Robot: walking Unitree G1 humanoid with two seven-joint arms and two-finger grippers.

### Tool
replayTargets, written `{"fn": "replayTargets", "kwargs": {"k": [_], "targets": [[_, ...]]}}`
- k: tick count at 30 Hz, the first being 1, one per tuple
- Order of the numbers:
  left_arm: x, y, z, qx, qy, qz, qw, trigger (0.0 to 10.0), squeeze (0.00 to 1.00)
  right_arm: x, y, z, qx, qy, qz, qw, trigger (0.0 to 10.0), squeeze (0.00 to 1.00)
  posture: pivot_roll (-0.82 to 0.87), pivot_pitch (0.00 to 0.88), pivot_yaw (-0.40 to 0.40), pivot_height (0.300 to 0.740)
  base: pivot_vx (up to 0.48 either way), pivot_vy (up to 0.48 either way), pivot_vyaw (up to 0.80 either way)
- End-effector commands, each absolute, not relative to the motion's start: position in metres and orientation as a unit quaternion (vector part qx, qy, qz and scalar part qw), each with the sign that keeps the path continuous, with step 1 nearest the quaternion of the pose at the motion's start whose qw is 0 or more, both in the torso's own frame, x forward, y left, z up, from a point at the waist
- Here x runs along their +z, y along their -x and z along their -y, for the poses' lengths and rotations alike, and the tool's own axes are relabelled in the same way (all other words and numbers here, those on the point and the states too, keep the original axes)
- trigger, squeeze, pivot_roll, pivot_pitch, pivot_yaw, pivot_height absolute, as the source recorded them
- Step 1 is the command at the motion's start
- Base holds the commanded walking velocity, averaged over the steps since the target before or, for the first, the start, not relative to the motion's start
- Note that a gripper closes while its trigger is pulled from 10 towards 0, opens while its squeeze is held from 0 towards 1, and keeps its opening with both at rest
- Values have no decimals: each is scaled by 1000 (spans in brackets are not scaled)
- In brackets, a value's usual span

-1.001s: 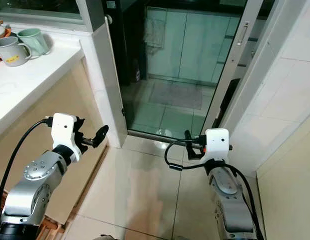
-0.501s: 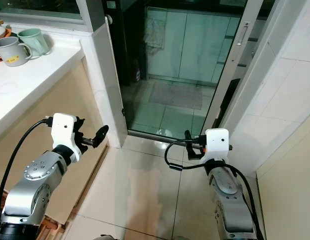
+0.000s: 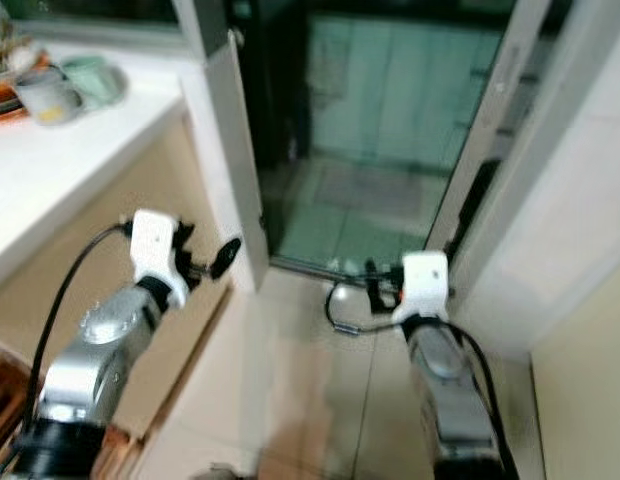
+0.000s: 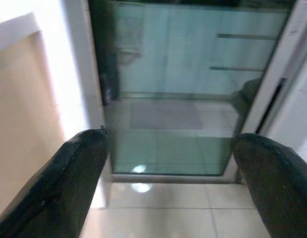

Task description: Restocking fridge

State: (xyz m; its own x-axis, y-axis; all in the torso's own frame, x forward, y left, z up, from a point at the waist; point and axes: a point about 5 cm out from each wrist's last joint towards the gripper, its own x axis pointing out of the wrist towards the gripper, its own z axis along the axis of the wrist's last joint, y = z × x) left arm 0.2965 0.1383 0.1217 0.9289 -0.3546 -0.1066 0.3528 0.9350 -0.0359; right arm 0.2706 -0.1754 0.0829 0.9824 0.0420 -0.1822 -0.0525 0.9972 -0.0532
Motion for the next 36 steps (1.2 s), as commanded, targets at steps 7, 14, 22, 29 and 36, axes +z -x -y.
{"fn": "replayTargets", "kwargs": {"k": [7,14,22,29,36], "targets": [[118,-297,-141,-175,3,-60,983,10000,0,83,-272,173,28,27,-90,995,10000,0,-63,0,73,740,0,0,748],[95,-290,-168,-88,-8,-127,988,10000,0,84,-273,178,17,21,-85,996,10000,0,-60,0,76,740,0,0,720],[82,-274,-170,-89,-8,-152,984,10000,0,77,-274,198,-20,62,-110,992,10000,8,-24,0,42,740,0,0,628],[104,-281,-154,-112,10,-101,989,10000,0,80,-279,183,5,33,-97,995,10000,27,-22,0,52,740,0,0,591],[106,-284,-166,-77,41,-98,991,10000,0,76,-276,182,6,14,-99,995,10000,55,-35,0,67,740,0,-168,589]]}}
